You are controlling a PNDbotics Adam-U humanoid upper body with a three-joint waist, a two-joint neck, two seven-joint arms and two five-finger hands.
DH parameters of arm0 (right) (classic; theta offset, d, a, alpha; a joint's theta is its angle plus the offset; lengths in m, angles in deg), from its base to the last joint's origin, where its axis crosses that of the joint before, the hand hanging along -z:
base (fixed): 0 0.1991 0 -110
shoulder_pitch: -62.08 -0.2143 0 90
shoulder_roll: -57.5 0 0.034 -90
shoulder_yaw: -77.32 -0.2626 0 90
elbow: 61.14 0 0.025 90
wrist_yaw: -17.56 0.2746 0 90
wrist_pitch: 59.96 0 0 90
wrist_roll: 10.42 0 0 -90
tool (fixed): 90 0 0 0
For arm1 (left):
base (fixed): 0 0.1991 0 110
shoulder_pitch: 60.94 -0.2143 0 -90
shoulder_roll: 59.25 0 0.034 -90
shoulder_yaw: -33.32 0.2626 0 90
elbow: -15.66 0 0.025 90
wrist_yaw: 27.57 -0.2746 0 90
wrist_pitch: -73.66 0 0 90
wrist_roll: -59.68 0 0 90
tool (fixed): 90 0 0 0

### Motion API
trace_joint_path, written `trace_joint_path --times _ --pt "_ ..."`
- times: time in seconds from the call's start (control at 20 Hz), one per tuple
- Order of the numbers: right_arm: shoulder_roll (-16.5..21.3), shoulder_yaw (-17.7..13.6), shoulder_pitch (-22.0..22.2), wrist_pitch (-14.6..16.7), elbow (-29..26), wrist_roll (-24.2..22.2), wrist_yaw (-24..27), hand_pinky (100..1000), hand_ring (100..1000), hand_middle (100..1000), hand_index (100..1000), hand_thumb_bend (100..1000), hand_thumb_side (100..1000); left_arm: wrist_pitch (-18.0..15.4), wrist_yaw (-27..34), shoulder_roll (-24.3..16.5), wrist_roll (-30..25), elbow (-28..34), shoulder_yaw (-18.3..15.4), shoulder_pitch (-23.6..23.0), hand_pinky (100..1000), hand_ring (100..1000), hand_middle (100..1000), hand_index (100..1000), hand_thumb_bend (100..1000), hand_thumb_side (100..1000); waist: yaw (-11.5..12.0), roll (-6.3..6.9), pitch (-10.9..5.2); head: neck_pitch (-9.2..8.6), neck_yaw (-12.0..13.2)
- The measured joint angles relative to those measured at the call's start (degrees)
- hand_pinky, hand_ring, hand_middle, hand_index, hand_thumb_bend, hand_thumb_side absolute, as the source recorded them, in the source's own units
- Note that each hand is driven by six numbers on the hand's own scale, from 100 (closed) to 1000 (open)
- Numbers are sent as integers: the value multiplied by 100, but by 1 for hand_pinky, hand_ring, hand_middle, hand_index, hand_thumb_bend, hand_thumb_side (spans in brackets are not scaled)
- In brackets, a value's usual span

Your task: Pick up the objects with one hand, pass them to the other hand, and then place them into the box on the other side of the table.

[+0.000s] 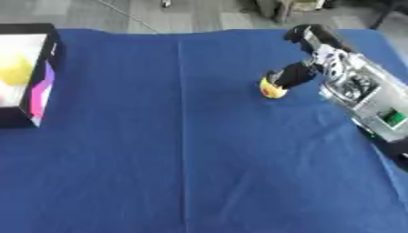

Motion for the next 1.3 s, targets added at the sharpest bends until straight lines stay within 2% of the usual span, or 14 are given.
trace_joint_path --times 0.25,0.55,0.75,0.85,1.05,1.3 --pt "-39 1 101 0 244 356 293 830 878 858 851 247 114 -190 -1 118 -64 0 31 -34 820 748 766 824 737 607 120 42 43 3 -131" --pt "-76 -3 202 8 421 593 610 831 885 871 867 377 130 -245 -22 125 -75 0 44 -83 820 748 763 822 737 601 240 70 112 -39 -264" --pt "-77 -60 252 23 641 713 699 830 886 871 867 392 133 -245 -57 125 -75 0 58 -127 820 747 759 819 739 596 251 66 135 -54 -293" --pt "-82 -88 258 43 767 774 727 831 887 872 867 390 127 -244 -70 125 -76 0 64 -147 819 746 756 816 739 594 254 66 151 -57 -300" --pt "-97 -167 299 134 1013 926 790 829 884 869 863 315 110 -247 -110 125 -70 0 65 -160 820 746 753 813 739 597 269 66 186 -103 -302" --pt "-151 -208 301 300 1166 1093 1087 822 879 864 858 276 115 -248 -153 131 -57 0 77 -164 820 745 751 812 738 597 293 72 226 -144 -326"
